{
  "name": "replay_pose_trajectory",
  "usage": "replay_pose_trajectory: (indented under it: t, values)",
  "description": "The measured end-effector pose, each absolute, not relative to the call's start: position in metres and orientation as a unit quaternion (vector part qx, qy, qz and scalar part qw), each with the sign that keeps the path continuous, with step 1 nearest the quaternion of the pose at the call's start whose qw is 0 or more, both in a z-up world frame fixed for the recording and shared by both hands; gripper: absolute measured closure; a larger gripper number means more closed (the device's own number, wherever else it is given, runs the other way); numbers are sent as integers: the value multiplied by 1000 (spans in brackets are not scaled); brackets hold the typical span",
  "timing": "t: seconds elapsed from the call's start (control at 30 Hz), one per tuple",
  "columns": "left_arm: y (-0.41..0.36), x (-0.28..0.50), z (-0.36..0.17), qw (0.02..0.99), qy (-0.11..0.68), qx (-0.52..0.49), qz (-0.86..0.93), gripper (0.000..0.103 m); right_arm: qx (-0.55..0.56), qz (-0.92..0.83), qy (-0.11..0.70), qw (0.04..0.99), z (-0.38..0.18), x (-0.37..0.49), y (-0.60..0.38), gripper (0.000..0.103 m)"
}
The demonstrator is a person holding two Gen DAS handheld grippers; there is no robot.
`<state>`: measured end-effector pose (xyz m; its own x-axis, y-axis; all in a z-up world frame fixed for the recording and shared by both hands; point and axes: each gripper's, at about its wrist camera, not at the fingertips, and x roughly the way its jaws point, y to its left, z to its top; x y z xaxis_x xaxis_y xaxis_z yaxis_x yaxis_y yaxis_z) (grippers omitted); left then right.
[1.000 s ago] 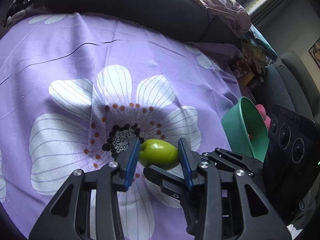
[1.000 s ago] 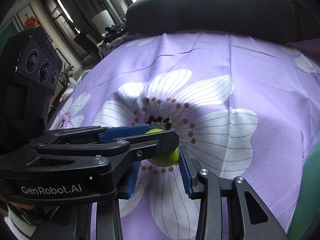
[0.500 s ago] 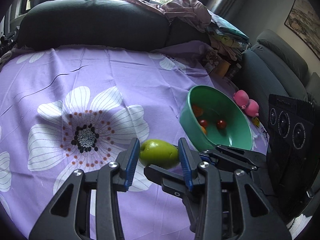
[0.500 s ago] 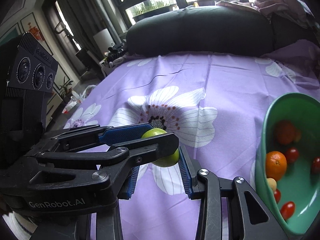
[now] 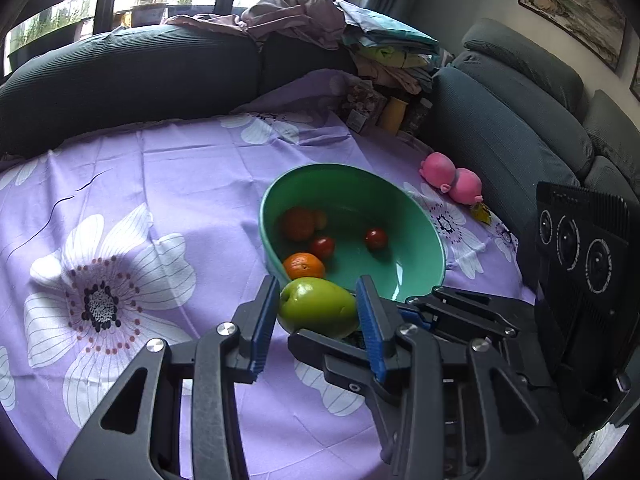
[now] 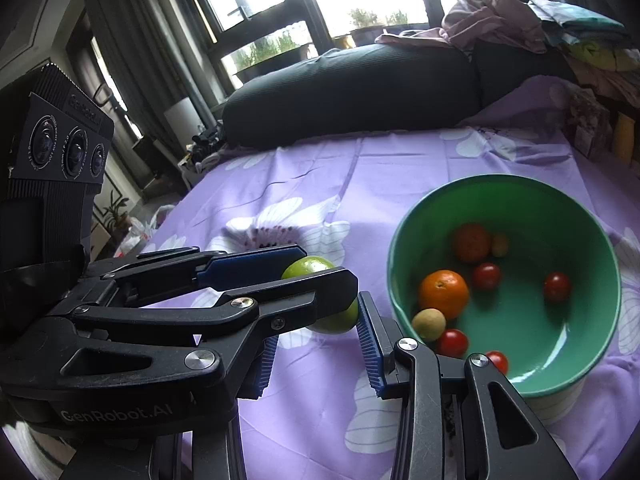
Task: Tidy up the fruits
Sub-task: 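Carry the green fruit over the green bowl with both tools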
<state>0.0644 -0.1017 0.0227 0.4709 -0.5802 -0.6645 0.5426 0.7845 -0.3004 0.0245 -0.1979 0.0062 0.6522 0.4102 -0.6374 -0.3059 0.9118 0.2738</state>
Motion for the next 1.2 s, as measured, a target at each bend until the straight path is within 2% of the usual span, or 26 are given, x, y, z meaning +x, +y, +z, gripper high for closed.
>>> replay_pose_trajectory:
  t: [0.57,1.2]
  values:
    - [-173,86,16,831,417,1,-368,64,108,146,365,913,1,28,-265,64]
    - [-187,108,-7,813,444,-16,-377,64,101,125,403,901,-18,51,-281,63]
